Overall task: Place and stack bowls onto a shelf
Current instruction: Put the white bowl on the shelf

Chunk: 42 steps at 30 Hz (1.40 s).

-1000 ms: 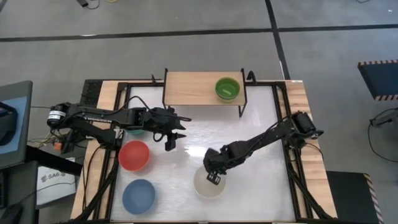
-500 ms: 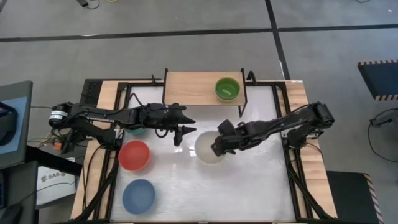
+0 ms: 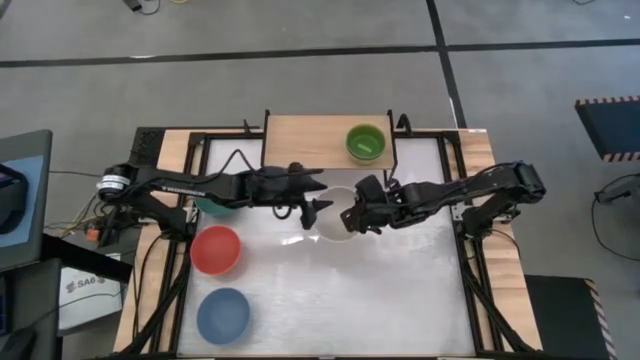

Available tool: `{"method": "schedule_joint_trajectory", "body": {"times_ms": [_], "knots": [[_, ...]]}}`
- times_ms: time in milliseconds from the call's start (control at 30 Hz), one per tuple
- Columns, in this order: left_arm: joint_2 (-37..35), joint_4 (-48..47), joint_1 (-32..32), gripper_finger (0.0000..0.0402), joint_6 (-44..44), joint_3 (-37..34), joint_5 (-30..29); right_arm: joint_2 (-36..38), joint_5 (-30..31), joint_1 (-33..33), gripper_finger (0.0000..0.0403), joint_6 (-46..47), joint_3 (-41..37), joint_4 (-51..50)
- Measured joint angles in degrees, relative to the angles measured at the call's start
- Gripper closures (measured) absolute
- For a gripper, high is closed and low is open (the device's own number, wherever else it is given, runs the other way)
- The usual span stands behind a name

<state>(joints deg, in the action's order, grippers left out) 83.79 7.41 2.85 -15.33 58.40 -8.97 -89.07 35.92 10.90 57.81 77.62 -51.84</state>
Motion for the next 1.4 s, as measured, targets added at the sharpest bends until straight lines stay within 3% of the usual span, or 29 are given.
{"method": "schedule_joint_trajectory", "body": {"times_ms": [200, 533, 833, 1200, 1400], "knots": [[1.7, -3.5, -0.1, 0.0223, -2.2, 2.2, -2.3, 0.6, 0.3, 0.5, 0.0372, -1.2, 0.6, -0.5], [1.4, -7.3, 0.1, 0.0386, 0.1, 4.5, -6.5, 0.7, 0.3, 0.3, 0.0366, -9.3, 5.0, -1.3], [1.6, -15.1, 0.4, 0.0400, 3.6, 9.3, -7.4, 1.0, 0.1, -0.6, 0.0324, -11.5, 7.8, -0.7], [1.6, -26.7, 5.5, 0.0401, 9.5, 18.4, -5.8, 1.0, 1.8, -0.6, 0.0170, -13.1, 15.3, -1.9], [1.6, -30.2, 11.2, 0.0401, 10.3, 21.3, -6.4, 1.3, 6.0, 0.8, 0.0155, -13.5, 21.7, -4.9]]}}
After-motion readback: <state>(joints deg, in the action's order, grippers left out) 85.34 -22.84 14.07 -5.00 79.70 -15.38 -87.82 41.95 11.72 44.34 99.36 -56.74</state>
